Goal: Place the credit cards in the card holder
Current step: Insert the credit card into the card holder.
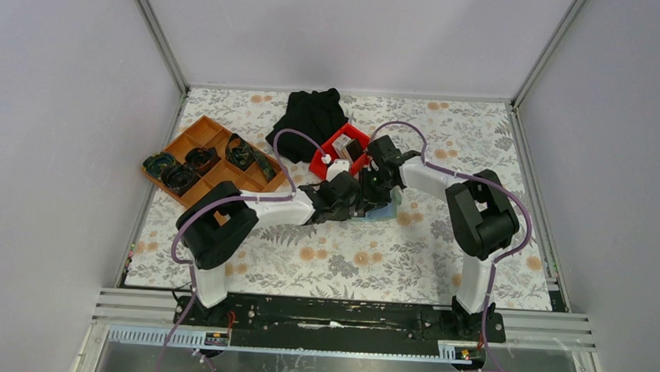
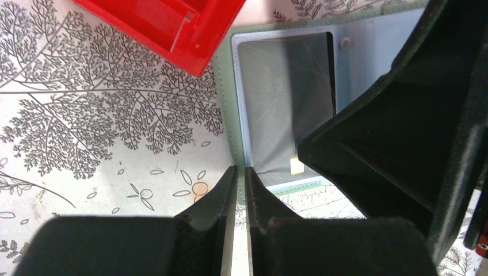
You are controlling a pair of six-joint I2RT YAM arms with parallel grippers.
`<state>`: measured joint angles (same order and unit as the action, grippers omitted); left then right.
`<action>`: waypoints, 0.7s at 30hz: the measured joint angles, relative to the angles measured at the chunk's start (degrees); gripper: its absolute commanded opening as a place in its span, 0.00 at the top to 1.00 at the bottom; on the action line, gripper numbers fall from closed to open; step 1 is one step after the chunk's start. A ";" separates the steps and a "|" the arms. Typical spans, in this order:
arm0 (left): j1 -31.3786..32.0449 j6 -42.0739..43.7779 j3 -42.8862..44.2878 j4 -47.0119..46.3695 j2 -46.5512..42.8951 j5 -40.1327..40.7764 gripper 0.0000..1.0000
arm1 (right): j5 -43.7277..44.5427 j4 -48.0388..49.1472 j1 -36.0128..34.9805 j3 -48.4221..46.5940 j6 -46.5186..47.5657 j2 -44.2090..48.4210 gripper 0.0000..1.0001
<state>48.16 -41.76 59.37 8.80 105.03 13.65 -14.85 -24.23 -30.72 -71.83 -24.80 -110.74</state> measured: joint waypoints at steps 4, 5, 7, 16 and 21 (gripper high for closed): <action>0.46 -0.15 0.00 0.28 -0.04 0.37 0.87 | 0.31 0.02 -0.28 0.00 0.11 0.00 0.62; 0.57 -0.15 0.00 0.31 -0.07 0.55 0.87 | 0.37 0.04 -0.37 0.00 0.13 0.00 0.62; 0.68 -0.20 0.00 0.35 -0.07 0.79 0.87 | 0.46 0.04 -0.44 0.00 0.17 0.00 0.62; 1.49 -1.18 0.02 1.90 -0.59 1.38 0.73 | 1.31 -0.37 -1.05 -0.33 0.72 0.00 0.57; 2.89 -2.32 -0.42 5.46 -1.84 1.64 0.52 | 2.40 -1.01 -2.10 -0.83 1.03 0.02 0.51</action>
<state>51.05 -44.07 58.96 14.26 103.20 15.29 -12.45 -25.23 -32.82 -72.66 -23.77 -110.72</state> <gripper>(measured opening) 0.389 0.471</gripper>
